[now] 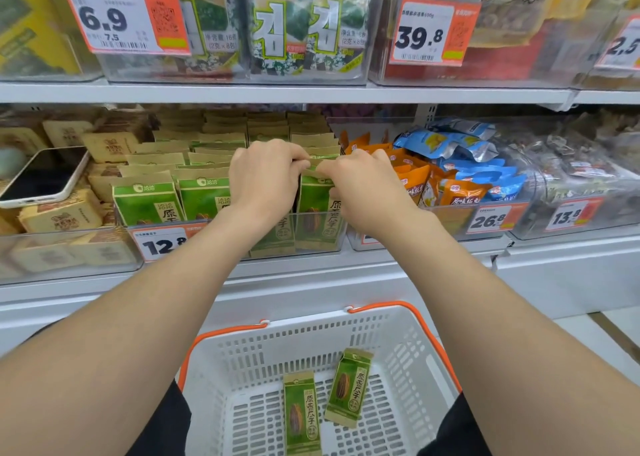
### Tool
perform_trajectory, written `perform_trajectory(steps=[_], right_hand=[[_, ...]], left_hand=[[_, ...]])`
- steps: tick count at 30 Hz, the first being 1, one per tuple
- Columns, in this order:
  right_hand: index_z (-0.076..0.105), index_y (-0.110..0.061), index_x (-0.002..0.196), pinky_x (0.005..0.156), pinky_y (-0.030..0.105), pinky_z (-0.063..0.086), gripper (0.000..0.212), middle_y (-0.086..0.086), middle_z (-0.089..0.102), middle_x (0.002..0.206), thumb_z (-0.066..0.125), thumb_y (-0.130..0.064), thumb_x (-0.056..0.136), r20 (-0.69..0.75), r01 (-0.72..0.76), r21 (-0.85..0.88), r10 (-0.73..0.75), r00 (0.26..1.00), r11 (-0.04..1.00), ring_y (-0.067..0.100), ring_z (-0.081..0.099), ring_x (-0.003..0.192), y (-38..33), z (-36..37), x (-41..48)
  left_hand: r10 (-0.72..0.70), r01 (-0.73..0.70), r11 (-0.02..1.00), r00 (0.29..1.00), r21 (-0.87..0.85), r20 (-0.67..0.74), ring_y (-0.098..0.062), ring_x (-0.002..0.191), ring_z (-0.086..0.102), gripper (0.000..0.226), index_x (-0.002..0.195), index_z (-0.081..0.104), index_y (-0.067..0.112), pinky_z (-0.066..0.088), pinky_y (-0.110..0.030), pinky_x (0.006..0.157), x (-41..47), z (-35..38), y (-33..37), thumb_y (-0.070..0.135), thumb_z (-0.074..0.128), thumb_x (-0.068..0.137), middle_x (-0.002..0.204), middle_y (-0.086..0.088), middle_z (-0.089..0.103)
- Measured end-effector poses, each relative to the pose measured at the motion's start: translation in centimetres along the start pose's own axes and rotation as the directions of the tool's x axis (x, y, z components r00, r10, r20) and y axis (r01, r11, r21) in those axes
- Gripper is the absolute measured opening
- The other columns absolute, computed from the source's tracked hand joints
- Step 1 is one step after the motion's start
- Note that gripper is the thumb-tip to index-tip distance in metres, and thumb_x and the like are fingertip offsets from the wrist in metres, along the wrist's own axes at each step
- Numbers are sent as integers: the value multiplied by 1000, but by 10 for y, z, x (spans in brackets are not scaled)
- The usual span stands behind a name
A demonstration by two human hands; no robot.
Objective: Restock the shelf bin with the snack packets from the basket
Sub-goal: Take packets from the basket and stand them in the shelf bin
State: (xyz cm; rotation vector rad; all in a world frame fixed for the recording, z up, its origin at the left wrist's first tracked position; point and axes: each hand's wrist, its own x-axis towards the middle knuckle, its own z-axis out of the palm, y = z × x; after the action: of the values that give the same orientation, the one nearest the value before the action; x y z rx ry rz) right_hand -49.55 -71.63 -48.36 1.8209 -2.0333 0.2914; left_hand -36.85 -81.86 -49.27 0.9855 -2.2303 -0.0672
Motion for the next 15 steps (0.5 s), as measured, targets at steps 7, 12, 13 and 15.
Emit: perform_trajectory(steps=[7,12,13,15], right_hand=[[53,-31,149,81,39,25,60,3,68,109,61,-2,98,-25,63,-84,-65,998,994,27,49,98,-5,-14,3],[63,-28,137,84,39,28,46,0,46,103,63,-5,97,67,1,-61,3,998,998,26,47,105,-5,-13,4],[64,-25,132,83,39,29,45,2,44,107,66,-3,93,24,-30,-55,31,999,998,27,45,107,-4,-8,4],[57,-21,126,82,38,32,47,3,44,115,72,-4,85,-74,-108,10,109,991,994,27,44,107,0,0,2]], left_hand=[[14,-15,993,1000,118,5,-29,107,67,28,115,77,31,35,-46,106,-2,-1,1,14,56,105,105,2,77],[6,-7,995,1000,95,18,-29,102,67,28,116,73,24,35,-45,98,-1,2,-1,26,45,112,104,1,75],[8,-10,995,1000,100,22,-30,101,66,31,117,69,20,36,-46,98,-1,2,-2,26,39,112,106,-1,73],[46,-51,993,998,109,41,-31,110,61,35,127,62,16,36,-49,101,-2,1,-5,26,34,109,122,-6,66]])
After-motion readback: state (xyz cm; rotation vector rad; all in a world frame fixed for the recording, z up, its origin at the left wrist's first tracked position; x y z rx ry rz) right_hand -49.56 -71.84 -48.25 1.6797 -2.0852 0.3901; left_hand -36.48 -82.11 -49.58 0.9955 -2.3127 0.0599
